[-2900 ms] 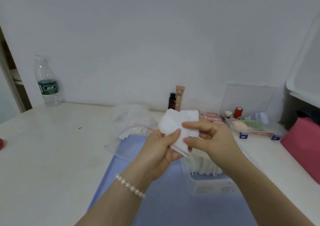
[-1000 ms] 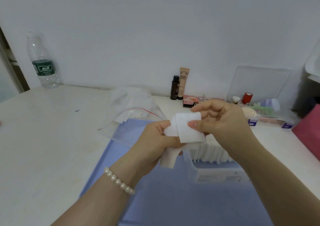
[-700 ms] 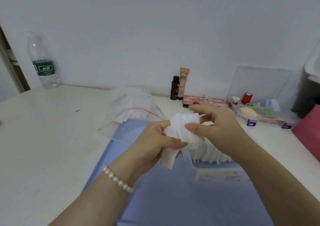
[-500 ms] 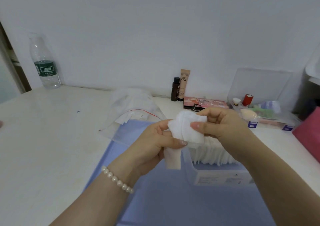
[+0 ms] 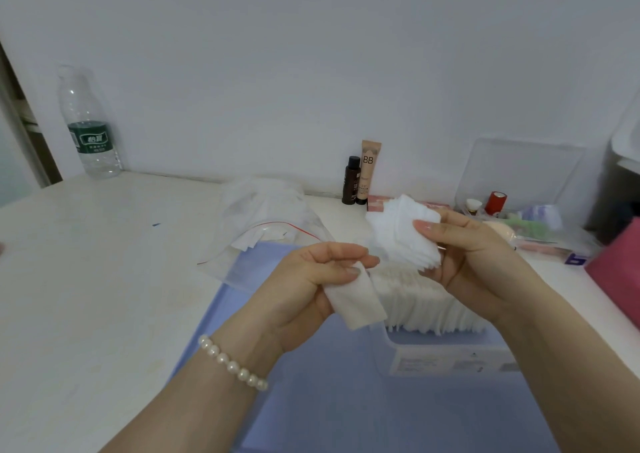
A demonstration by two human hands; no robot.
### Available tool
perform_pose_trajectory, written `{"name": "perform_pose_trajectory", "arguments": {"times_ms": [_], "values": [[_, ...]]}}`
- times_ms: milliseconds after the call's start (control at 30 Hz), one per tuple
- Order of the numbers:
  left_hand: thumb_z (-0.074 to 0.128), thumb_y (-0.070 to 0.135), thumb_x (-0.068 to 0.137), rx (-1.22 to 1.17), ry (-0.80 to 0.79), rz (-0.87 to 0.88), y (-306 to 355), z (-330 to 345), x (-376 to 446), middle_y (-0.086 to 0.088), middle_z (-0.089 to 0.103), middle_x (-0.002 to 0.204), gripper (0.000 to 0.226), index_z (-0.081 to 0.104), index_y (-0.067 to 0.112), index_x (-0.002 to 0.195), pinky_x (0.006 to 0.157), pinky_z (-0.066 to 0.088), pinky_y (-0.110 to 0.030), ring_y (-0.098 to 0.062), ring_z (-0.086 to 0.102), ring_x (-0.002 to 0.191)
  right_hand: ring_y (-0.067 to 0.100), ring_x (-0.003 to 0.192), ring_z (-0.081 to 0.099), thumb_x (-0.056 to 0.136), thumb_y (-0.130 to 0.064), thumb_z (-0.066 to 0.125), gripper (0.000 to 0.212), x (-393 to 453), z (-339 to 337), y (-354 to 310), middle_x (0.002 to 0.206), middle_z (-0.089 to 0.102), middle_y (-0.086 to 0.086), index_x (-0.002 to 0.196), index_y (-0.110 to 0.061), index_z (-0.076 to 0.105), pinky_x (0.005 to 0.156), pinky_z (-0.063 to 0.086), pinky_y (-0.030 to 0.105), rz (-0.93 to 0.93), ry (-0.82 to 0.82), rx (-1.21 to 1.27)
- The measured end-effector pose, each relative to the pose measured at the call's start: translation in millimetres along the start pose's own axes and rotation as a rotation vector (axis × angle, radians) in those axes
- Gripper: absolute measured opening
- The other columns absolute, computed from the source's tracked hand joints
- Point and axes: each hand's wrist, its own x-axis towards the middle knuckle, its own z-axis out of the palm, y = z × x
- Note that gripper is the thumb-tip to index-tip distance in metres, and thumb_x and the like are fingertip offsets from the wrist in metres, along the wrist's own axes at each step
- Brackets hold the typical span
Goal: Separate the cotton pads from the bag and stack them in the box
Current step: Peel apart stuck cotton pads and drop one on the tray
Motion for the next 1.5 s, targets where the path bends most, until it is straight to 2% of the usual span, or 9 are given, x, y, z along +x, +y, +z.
{"name": "perform_pose_trajectory", "arguments": {"times_ms": [167,433,600,767,900,1000,1233,1400,1500], "values": [[0.058,-0.015,0.081,0.347,0.019,0.056,-0.7,-7.2,0.6,-0.002,0.074,0.085,0.028,0.065,0.012,0.085,0.067,0.054,-0.028,-0.018,0.068,0.079,0.015,0.059,0.067,0.062,-0.012,0.066,0.03,-1.9,2.4,1.7,0.075,0.072,0.004,0.092,-0.009,0.069,0.045,0.052,0.022,-0.041,-0.033,-0.051],[0.076,0.003,0.074,1.068,-0.03,-0.001,3.1,-18.2,-5.0,0.008,0.071,0.092,0.025,0.066,0.025,0.079,0.085,0.055,-0.029,-0.006,0.066,0.083,0.018,0.066,0.07,0.031,-0.034,0.091,0.052,1.7,-1.8,9.3,0.079,0.074,0.005,0.079,-0.018,0.077,0.048,0.055,0.026,-0.11,-0.101,-0.164],[0.076,0.004,0.069,0.626,-0.107,0.108,15.1,-12.6,-11.2,0.005,0.074,0.082,0.021,0.07,0.02,0.082,0.076,0.053,-0.016,-0.006,0.069,0.084,0.018,0.068,0.07,0.044,-0.028,0.084,0.034,-0.6,-1.4,8.4,0.079,0.074,0.004,0.076,-0.02,0.077,0.049,0.056,0.028,-0.111,-0.124,-0.202],[0.062,0.012,0.076,0.163,0.005,0.114,11.4,-4.5,-7.0,-0.009,0.073,0.078,0.018,0.07,0.003,0.089,0.065,0.058,-0.023,-0.014,0.07,0.069,0.014,0.067,0.068,0.065,-0.005,0.066,0.018,-2.4,6.7,11.0,0.074,0.073,0.0,0.079,-0.016,0.071,0.055,0.056,0.025,-0.162,-0.068,-0.3],[0.058,0.002,0.085,0.178,0.043,0.103,7.6,-3.3,-5.4,-0.008,0.072,0.075,0.015,0.069,-0.002,0.094,0.062,0.057,-0.022,-0.013,0.068,0.064,0.005,0.066,0.062,0.076,0.011,0.064,0.033,-6.3,12.6,10.8,0.076,0.068,-0.003,0.094,-0.018,0.067,0.062,0.054,0.02,-0.25,-0.107,-0.49],[0.056,0.003,0.087,0.209,0.016,0.085,6.5,-4.0,-4.4,-0.009,0.07,0.073,0.016,0.068,-0.003,0.096,0.063,0.057,-0.023,-0.013,0.066,0.061,0.015,0.078,0.061,0.073,0.004,0.065,0.042,-9.2,14.3,9.6,0.09,0.066,0.009,0.1,-0.027,0.068,0.072,0.053,0.026,-0.257,-0.197,-0.613],[0.053,0.004,0.089,0.18,0.027,0.081,7.0,-6.4,-2.7,-0.012,0.072,0.079,0.017,0.066,-0.005,0.097,0.065,0.059,-0.027,-0.018,0.069,0.068,0.009,0.086,0.064,0.061,0.0,0.071,0.022,-7.8,10.9,10.1,0.087,0.069,-0.006,0.069,-0.021,0.075,0.072,0.052,0.021,-0.358,-0.217,-0.551],[0.048,0.006,0.094,0.151,0.093,0.107,5.2,-6.4,-1.0,-0.017,0.067,0.089,0.017,0.061,-0.004,0.1,0.065,0.059,-0.027,-0.022,0.065,0.075,0.007,0.099,0.064,0.061,0.004,0.078,0.031,-8.7,5.0,1.8,0.097,0.072,-0.009,0.058,-0.026,0.072,0.08,0.052,0.019,-0.386,-0.204,-0.59],[0.045,0.008,0.097,0.125,0.13,0.125,5.3,-5.8,0.9,-0.018,0.064,0.092,0.022,0.055,-0.007,0.109,0.062,0.058,-0.025,-0.021,0.063,0.073,0.008,0.084,0.07,0.066,0.013,0.071,0.04,-12.2,-8.0,-14.9,0.08,0.075,-0.004,0.06,-0.026,0.073,0.068,0.053,0.015,-0.391,-0.157,-0.588]]}}
